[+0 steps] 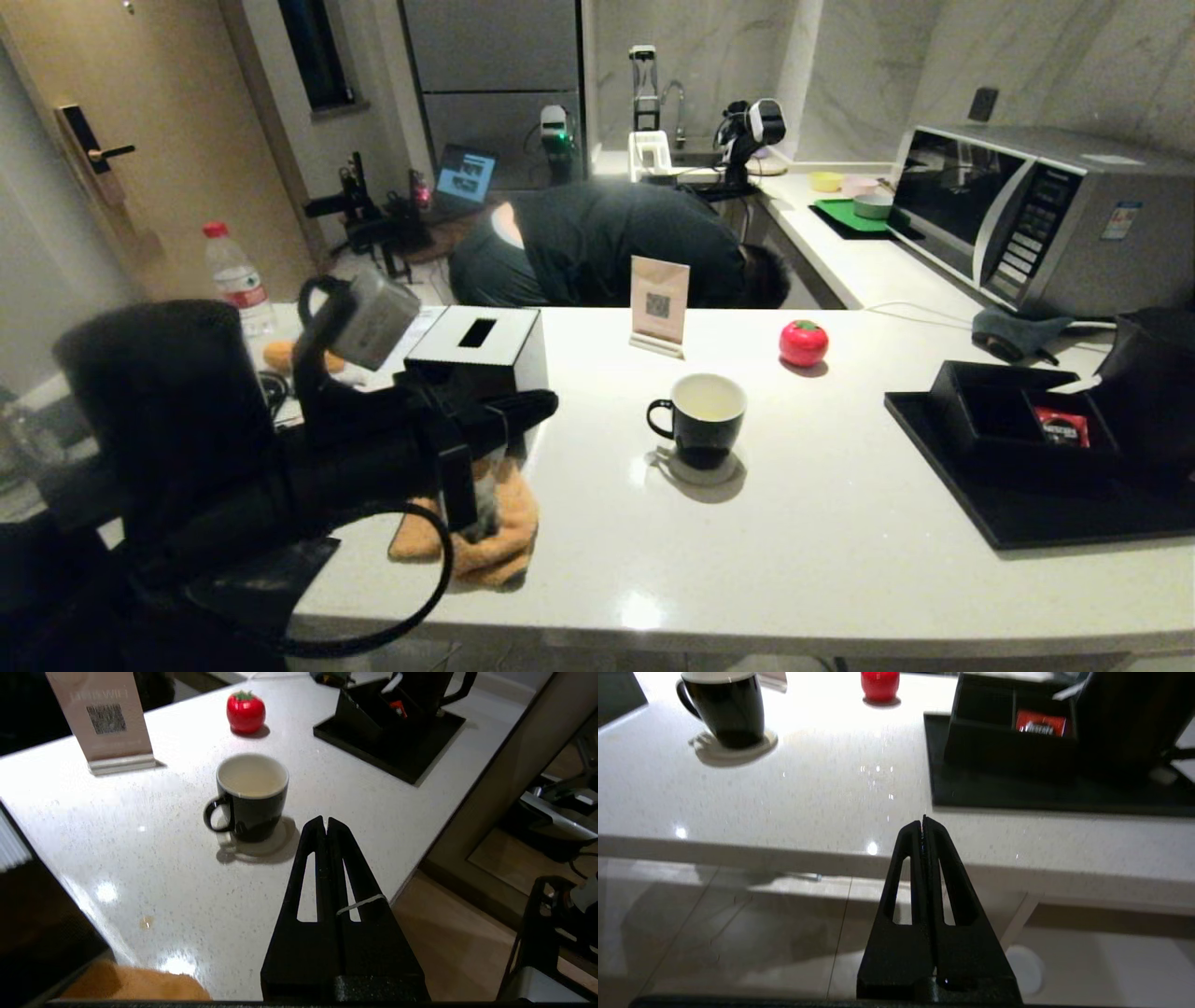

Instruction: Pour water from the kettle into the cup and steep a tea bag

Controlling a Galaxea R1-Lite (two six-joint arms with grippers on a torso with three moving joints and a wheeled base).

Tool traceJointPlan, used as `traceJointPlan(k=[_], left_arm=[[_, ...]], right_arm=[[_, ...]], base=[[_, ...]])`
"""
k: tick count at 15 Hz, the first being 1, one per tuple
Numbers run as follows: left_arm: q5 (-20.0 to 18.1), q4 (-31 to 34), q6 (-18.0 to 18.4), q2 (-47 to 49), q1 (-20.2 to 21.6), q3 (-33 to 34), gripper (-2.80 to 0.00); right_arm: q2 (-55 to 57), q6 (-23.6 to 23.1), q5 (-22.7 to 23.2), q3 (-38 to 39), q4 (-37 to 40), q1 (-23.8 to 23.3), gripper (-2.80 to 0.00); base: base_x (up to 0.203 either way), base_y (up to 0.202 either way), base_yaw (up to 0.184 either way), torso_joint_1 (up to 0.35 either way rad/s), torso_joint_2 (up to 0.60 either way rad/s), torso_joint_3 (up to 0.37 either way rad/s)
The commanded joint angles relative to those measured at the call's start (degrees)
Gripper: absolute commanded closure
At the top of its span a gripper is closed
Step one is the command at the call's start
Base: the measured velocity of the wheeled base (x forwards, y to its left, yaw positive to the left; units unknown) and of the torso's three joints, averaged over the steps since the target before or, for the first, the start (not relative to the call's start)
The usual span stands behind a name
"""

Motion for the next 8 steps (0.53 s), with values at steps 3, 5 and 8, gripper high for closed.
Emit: traceJointPlan(k=[3,5,8], left_arm=[[-0.2,-0.6,0.0,3.4,-0.1,-4.1,0.0],[-0.2,-2.9,-0.2,5.5,-0.2,-5.1,0.0],[-0.2,-8.7,-0.2,8.7,-0.3,-5.1,0.0]], right_arm=[[-1.1,0.8,0.0,0.0,0.0,0.0,0.0],[-1.1,2.3,0.0,0.0,0.1,0.0,0.0],[-1.1,2.6,0.0,0.0,0.0,0.0,0.0]], base=[[0.0,0.0,0.0,0.0,0.0,0.0],[0.0,0.0,0.0,0.0,0.0,0.0],[0.0,0.0,0.0,0.0,0.0,0.0]])
